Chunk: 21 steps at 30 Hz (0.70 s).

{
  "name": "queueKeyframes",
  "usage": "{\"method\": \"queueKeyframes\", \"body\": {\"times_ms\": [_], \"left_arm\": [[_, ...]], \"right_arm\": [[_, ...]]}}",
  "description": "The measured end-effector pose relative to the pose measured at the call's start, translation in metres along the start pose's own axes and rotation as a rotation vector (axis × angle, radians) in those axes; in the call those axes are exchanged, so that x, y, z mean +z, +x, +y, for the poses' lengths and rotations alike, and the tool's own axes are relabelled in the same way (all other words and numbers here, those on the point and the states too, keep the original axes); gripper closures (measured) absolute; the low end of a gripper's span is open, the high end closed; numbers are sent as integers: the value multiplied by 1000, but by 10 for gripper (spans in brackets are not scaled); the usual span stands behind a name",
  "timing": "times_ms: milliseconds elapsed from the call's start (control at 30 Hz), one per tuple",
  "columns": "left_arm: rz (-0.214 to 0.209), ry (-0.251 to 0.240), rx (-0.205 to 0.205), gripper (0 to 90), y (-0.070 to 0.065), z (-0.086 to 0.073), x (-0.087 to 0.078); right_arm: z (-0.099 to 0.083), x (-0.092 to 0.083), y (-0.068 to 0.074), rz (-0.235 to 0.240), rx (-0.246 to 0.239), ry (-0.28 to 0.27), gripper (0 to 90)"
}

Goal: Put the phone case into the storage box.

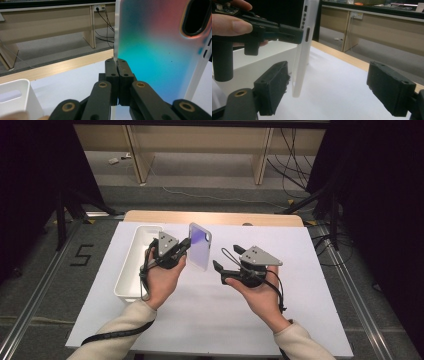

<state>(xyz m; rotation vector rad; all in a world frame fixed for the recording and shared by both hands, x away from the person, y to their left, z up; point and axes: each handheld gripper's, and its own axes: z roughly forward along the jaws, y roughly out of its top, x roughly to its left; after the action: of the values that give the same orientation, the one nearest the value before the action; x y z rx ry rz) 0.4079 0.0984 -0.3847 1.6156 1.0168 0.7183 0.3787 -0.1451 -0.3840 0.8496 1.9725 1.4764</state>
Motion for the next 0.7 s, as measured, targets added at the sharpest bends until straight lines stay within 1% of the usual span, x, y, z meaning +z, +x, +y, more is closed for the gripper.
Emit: {"method": "queueKeyframes", "body": {"times_ms": [133,233,333,400,433,467,533,633,700], "left_arm": [[0,0,-1,885,2,0,-2],[1,-1,-4,885,3,1,-2],[1,-1,-9,886,4,1,-3],[6,-3,-11,885,5,1,-4],[8,-3,-10,886,5,1,-4],[7,-3,-5,886,7,2,-5],[8,-4,-13,886,7,2,-5],[12,-5,-11,886,9,2,-7],[13,-8,-11,885,10,2,-8]], "right_arm": [[-1,-4,-3,1,4,2,181],[-2,-6,-5,0,7,-6,178],[-3,-9,-7,11,8,-11,177],[-3,-11,-8,11,8,-6,176],[-4,-11,-9,19,8,-17,175],[-5,-11,-9,16,10,-25,174],[-5,-13,-11,20,13,-24,173],[-6,-15,-12,22,11,-20,174],[-6,-17,-13,17,14,-7,174]]}}
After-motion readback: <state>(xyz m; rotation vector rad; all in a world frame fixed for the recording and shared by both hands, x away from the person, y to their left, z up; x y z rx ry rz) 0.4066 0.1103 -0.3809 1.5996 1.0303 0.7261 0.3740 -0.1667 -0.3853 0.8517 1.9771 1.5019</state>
